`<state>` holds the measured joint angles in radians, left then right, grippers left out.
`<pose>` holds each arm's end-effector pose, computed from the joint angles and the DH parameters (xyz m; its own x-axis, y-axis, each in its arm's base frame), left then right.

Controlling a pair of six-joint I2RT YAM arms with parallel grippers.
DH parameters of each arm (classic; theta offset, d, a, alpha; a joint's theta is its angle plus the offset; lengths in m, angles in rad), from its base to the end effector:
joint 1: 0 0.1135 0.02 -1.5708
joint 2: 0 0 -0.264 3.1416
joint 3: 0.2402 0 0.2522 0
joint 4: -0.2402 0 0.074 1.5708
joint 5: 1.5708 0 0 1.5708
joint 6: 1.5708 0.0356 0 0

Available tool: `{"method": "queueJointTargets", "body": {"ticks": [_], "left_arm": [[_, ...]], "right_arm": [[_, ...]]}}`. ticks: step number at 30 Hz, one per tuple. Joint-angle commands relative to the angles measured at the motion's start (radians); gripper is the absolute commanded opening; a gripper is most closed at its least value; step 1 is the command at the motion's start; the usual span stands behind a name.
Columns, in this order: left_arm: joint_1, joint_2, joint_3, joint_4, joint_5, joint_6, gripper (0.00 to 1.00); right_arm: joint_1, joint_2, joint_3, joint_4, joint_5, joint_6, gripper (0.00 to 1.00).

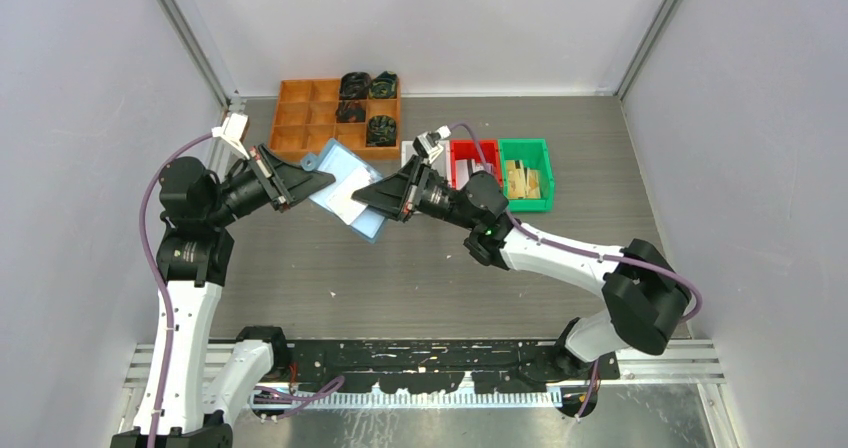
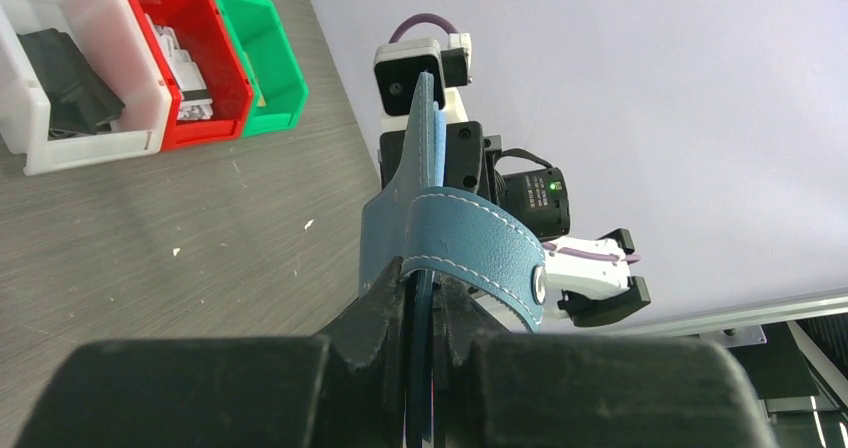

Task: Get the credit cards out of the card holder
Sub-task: Remove the credit card from the card holder, then place the credit card in the storage box.

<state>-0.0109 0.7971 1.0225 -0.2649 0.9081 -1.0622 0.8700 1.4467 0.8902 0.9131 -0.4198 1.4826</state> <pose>0.1564 -0.0298 0.4118 -0.7131 -0.5296 -0.4594 0.3523 0.2958 -0.8879 0.1997 0.2592 0.3342 -0.9207 0.3193 -0.2243 -0.3074 -0.2396 0.9209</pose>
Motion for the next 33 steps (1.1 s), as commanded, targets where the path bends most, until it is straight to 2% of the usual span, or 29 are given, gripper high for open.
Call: {"method": "queueJointTargets", "body": {"ticks": [1,10,15,17,19,24,27,29,33], "left_arm": [[0.005,-0.014,0.038,0.067,0.014,0.01,0.0],[0.045,0.009,0.076,0.062,0.023,0.031,0.0],[0.058,0.027,0.112,0.057,0.045,0.065,0.0],[0.058,0.03,0.131,0.046,0.062,0.102,0.0],[0.059,0.033,0.149,0.037,0.108,0.167,0.0],[0.059,0.012,0.202,-0.085,0.259,0.445,0.0],[0.059,-0.013,0.229,-0.181,0.331,0.595,0.0],[0.059,-0.034,0.238,-0.226,0.347,0.675,0.0],[0.06,-0.073,0.237,-0.259,0.354,0.751,0.0]], "right_arm": [[0.004,-0.015,0.022,0.104,0.018,0.031,0.19],[-0.003,-0.16,-0.084,-0.072,-0.01,-0.079,0.12],[-0.054,-0.252,-0.104,-0.225,-0.082,-0.129,0.04],[-0.117,-0.307,-0.073,-0.381,-0.157,-0.181,0.03],[-0.224,-0.378,-0.019,-0.638,-0.219,-0.263,0.01],[-0.461,-0.44,0.161,-1.196,-0.277,-0.578,0.01],[-0.533,-0.413,0.268,-1.466,-0.179,-0.821,0.01],[-0.543,-0.366,0.317,-1.59,-0.017,-0.937,0.01],[-0.545,-0.256,0.377,-1.674,0.191,-1.052,0.01]]}}
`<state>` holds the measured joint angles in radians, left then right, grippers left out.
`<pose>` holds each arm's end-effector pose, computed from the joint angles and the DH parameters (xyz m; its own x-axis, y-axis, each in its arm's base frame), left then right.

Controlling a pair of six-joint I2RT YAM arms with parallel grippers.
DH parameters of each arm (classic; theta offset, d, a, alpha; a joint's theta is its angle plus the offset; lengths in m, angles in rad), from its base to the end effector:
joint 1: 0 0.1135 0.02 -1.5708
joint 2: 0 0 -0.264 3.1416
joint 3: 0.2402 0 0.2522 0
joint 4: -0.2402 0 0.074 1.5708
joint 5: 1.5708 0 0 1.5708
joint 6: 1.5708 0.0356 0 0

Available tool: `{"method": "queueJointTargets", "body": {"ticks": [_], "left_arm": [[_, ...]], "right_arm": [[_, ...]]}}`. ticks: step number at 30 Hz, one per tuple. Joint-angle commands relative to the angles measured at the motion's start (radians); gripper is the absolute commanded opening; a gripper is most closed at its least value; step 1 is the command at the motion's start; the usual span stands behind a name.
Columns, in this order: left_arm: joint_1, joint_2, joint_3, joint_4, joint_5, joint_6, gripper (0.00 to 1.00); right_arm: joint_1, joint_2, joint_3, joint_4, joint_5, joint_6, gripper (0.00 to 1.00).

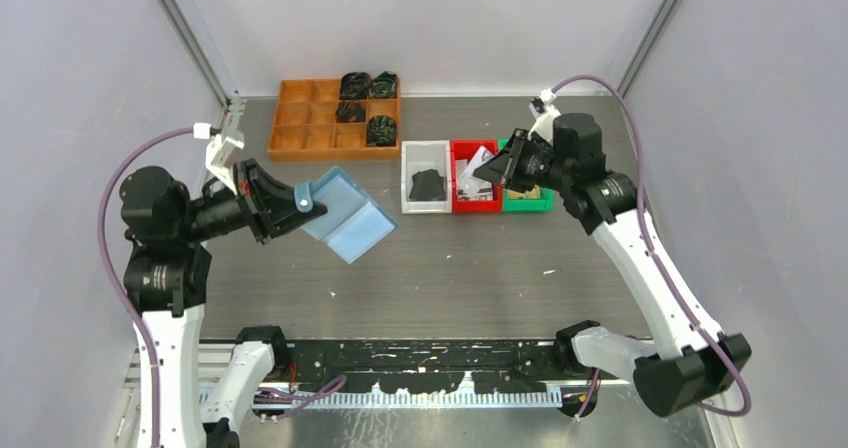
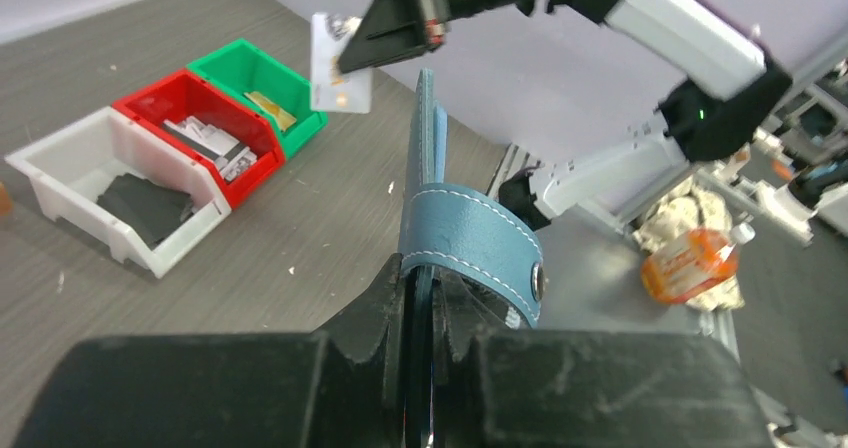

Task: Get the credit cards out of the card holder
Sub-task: Place the credit card in the storage box.

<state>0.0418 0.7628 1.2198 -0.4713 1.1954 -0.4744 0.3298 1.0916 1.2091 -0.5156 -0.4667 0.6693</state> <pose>0.1108 -0.0285 0.4566 -0.4303 -0.1856 -0.8834 0.8067 0.3602 -0.4686 0.2143 0.0903 0.3951 -0.7105 0.3424 -0.6147 -0.3070 0.6352 0.7087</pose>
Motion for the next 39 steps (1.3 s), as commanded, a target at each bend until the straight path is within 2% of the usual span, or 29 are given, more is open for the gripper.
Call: {"method": "queueJointTargets", "body": {"ticks": [1,7,16,25,31,36,39], "left_arm": [[0.007,-0.042,0.041,-0.06,0.069,0.168,0.0],[0.006,-0.078,0.031,-0.074,0.092,0.18,0.0],[0.006,-0.115,0.023,-0.077,0.131,0.186,0.0],[0.007,-0.13,0.014,-0.084,0.136,0.195,0.0],[0.007,-0.123,0.012,-0.083,0.134,0.197,0.0],[0.007,-0.124,0.016,-0.088,0.129,0.201,0.0],[0.006,-0.123,0.02,-0.093,0.123,0.203,0.0]], "right_arm": [[-0.005,0.122,0.067,-0.244,0.278,-0.25,0.01],[-0.005,0.261,0.142,-0.226,0.415,-0.309,0.01],[-0.005,0.457,0.224,-0.154,0.455,-0.365,0.02],[-0.004,0.592,0.264,-0.095,0.39,-0.411,0.07],[-0.002,0.718,0.364,-0.1,0.306,-0.448,0.09],[-0.001,0.861,0.528,-0.221,0.233,-0.514,0.1],[0.001,0.932,0.613,-0.302,0.216,-0.544,0.15]]}}
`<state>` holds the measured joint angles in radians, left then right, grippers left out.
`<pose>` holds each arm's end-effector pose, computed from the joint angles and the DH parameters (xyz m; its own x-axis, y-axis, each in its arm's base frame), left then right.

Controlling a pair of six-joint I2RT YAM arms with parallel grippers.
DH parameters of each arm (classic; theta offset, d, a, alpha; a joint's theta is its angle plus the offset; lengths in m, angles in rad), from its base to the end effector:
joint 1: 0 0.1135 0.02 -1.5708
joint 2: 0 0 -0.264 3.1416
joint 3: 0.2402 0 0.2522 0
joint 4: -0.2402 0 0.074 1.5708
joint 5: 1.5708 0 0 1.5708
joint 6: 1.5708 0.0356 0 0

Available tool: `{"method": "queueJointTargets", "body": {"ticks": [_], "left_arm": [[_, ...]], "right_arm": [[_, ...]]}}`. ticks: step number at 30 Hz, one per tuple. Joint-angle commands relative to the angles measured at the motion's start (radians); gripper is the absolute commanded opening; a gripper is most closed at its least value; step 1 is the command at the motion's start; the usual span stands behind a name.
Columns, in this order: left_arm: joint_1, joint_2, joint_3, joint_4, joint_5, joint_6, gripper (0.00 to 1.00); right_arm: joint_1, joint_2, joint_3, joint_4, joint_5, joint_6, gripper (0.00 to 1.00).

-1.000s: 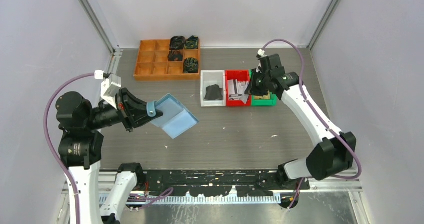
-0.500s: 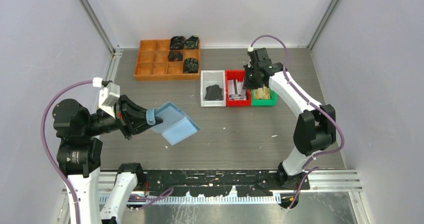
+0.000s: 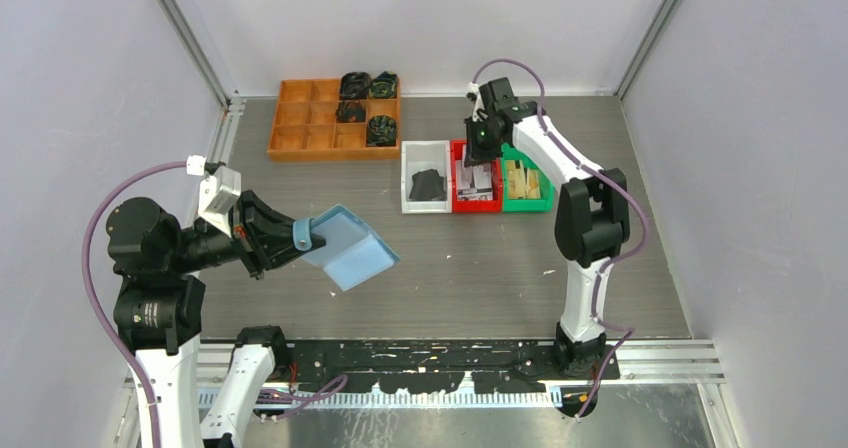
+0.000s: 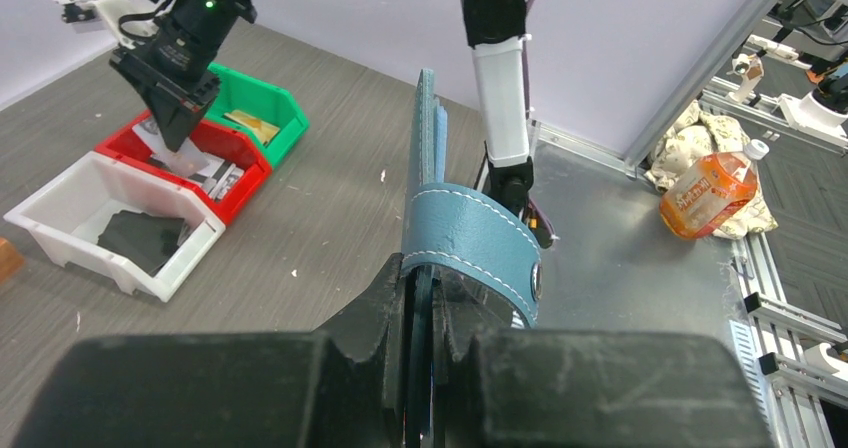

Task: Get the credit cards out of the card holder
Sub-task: Place the credit card in the storage box, then remove the credit card from the card holder.

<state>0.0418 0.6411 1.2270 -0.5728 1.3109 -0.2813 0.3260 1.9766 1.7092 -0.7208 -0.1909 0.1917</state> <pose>0.0639 -0.0318 0.4579 -0.2525 -0.0820 -0.9641 0.9209 0.2856 -0.2654 0.4111 0.1461 0.2582 -0.8553 -0.0917 -0.5099 -0.2550 0.9312 0.2604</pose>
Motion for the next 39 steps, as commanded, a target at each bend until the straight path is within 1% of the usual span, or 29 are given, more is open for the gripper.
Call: {"method": "queueJointTargets", "body": {"ticks": [1,2,4,5,7,9,12,14,15,17,19,21,22,24,27,30,34,39], "left_arm": [[0.007,-0.001,0.012,0.008,0.006,0.01,0.0],[0.006,-0.001,0.012,0.008,0.006,0.009,0.0],[0.006,-0.001,0.012,0.012,0.001,-0.002,0.0],[0.007,0.001,0.013,0.019,0.0,-0.016,0.0],[0.006,0.004,0.011,0.039,0.0,-0.043,0.0],[0.006,0.005,0.008,0.072,0.0,-0.079,0.0],[0.006,0.007,0.005,0.097,0.004,-0.119,0.0],[0.007,0.006,0.001,0.102,0.006,-0.126,0.0],[0.006,0.006,-0.002,0.104,0.006,-0.128,0.0],[0.006,0.006,-0.006,0.106,0.008,-0.133,0.0],[0.006,0.009,-0.01,0.114,0.013,-0.14,0.0],[0.007,0.008,-0.015,0.117,0.015,-0.142,0.0],[0.007,0.008,-0.019,0.12,0.016,-0.143,0.0],[0.006,0.008,-0.026,0.132,0.024,-0.154,0.0],[0.006,0.009,-0.032,0.135,0.031,-0.153,0.0],[0.007,0.003,-0.032,0.104,0.029,-0.112,0.0],[0.006,-0.001,-0.031,0.054,0.017,-0.043,0.0],[0.007,-0.004,-0.021,-0.038,-0.042,0.12,0.0]], "right_arm": [[0.006,0.063,0.133,-0.115,-0.054,-0.071,0.18],[0.008,0.073,0.153,-0.127,-0.037,-0.072,0.22],[0.022,0.07,0.175,-0.134,0.025,-0.067,0.35],[0.033,0.053,0.169,-0.119,0.063,-0.061,0.41],[0.049,-0.017,0.142,-0.069,0.129,-0.048,0.49],[0.063,-0.084,0.122,-0.026,0.181,-0.019,0.53],[0.071,-0.206,0.078,0.025,0.173,0.041,0.56],[0.076,-0.313,0.005,0.094,0.071,0.095,0.59],[0.077,-0.374,-0.051,0.149,-0.012,0.139,0.62],[0.077,-0.5,-0.192,0.357,-0.214,0.273,0.7],[0.088,-0.612,-0.369,0.68,-0.409,0.479,0.78],[0.121,-0.691,-0.514,0.974,-0.508,0.674,0.84],[0.146,-0.713,-0.558,1.072,-0.543,0.747,0.86],[0.212,-0.738,-0.608,1.192,-0.576,0.834,0.87],[0.332,-0.746,-0.631,1.283,-0.613,0.895,0.87],[0.44,-0.755,-0.673,1.411,-0.635,0.949,0.86],[0.536,-0.775,-0.694,1.391,-0.635,0.92,0.82],[0.623,-0.795,-0.666,1.233,-0.586,0.797,0.73]]}}
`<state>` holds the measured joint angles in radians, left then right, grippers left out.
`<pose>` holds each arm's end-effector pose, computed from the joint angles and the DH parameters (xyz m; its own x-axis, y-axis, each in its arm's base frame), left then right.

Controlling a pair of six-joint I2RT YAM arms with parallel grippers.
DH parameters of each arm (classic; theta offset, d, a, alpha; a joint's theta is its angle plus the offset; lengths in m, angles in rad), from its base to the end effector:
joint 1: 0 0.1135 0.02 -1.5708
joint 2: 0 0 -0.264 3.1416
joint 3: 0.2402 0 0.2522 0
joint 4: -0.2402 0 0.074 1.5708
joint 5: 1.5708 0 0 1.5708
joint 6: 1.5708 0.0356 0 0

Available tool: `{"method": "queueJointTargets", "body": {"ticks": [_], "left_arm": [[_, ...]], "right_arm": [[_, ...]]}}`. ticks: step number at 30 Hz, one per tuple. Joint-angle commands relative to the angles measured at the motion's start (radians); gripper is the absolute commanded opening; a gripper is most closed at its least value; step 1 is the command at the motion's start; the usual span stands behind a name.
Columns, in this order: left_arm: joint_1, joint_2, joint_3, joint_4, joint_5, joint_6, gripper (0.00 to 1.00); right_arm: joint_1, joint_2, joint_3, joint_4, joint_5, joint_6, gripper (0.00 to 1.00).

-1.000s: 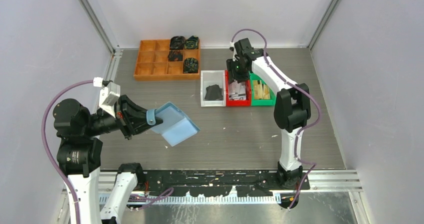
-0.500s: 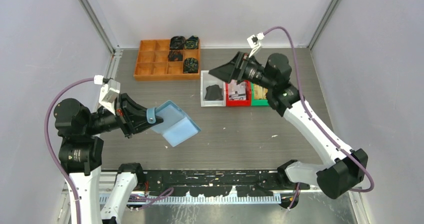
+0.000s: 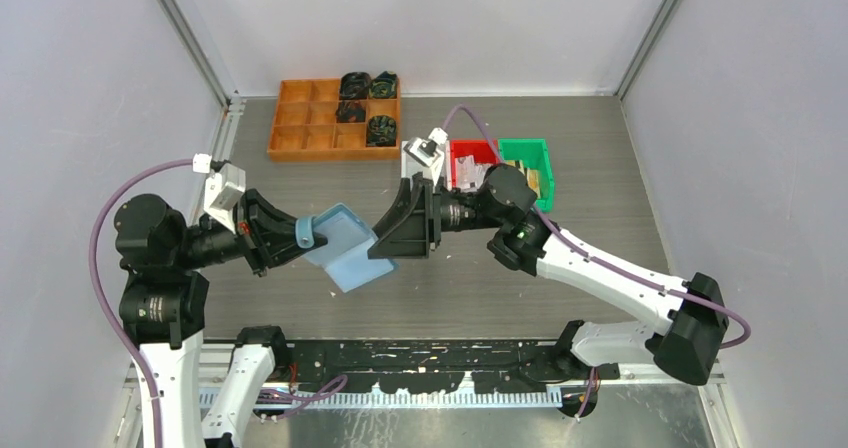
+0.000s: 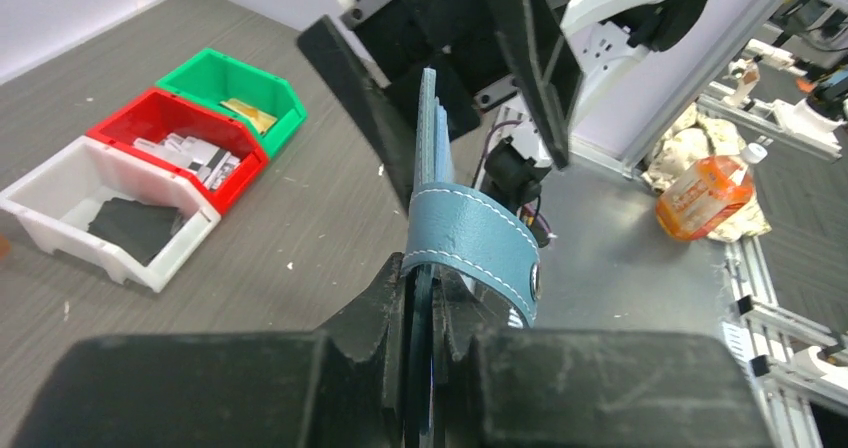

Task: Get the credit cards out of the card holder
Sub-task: Remove the credit card from the card holder.

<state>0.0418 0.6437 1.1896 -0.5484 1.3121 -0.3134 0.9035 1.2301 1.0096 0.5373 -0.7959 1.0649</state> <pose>0.0715 -0.0315 0.4502 -0.2969 -0.0913 -0.9505 0.9079 0.2815 -0.3106 0.1520 0.2340 0.3981 -0.7548 0.0308 -0.6552 -0.6386 -0.2627 0.7234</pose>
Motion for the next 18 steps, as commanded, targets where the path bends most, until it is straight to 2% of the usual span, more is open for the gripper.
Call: {"method": "queueJointTargets", "body": {"ticks": [1,5,7,10,18], "left_arm": [[0.005,-0.01,0.014,-0.078,-0.065,0.185,0.0],[0.006,-0.032,-0.007,-0.112,-0.148,0.305,0.0],[0.007,-0.056,-0.025,-0.099,-0.189,0.358,0.0],[0.007,-0.09,-0.048,-0.081,-0.217,0.408,0.0],[0.007,-0.187,-0.117,-0.065,-0.244,0.622,0.0]], "right_arm": [[0.057,-0.05,0.041,-0.051,0.032,-0.097,0.71],[0.09,-0.041,0.067,-0.136,0.073,-0.148,0.55],[0.112,-0.042,0.078,-0.208,0.115,-0.202,0.5],[0.146,-0.034,0.109,-0.324,0.182,-0.298,0.48],[0.166,-0.015,0.144,-0.385,0.273,-0.345,0.45]]}}
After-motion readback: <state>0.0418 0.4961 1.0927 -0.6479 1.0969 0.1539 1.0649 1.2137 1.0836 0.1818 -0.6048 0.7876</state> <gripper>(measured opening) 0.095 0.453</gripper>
